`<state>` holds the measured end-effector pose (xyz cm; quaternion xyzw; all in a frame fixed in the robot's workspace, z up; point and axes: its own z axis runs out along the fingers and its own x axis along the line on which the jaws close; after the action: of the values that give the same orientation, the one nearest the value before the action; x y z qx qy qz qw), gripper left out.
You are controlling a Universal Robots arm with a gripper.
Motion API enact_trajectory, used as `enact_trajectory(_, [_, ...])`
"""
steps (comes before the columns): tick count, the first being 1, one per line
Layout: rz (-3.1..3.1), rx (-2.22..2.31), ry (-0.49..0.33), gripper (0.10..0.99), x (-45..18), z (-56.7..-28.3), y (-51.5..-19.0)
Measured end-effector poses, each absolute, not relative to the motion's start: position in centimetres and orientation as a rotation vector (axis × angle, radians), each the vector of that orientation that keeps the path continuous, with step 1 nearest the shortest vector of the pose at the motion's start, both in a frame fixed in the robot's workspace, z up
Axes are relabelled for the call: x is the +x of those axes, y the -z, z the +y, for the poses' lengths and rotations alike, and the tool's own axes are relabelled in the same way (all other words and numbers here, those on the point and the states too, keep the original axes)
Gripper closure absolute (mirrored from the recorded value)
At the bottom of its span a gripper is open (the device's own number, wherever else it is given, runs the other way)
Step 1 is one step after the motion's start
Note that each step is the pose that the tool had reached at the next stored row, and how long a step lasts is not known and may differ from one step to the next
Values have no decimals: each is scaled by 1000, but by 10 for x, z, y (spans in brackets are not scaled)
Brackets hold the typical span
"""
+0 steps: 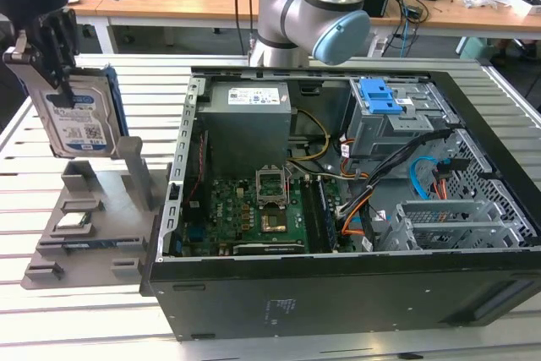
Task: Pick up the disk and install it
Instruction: 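Pick up the disk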
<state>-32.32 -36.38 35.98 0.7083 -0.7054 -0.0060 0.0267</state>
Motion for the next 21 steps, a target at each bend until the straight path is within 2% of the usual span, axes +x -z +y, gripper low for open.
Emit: enact_trajectory(21, [-2179,2188,18,725,-322,-364,-391])
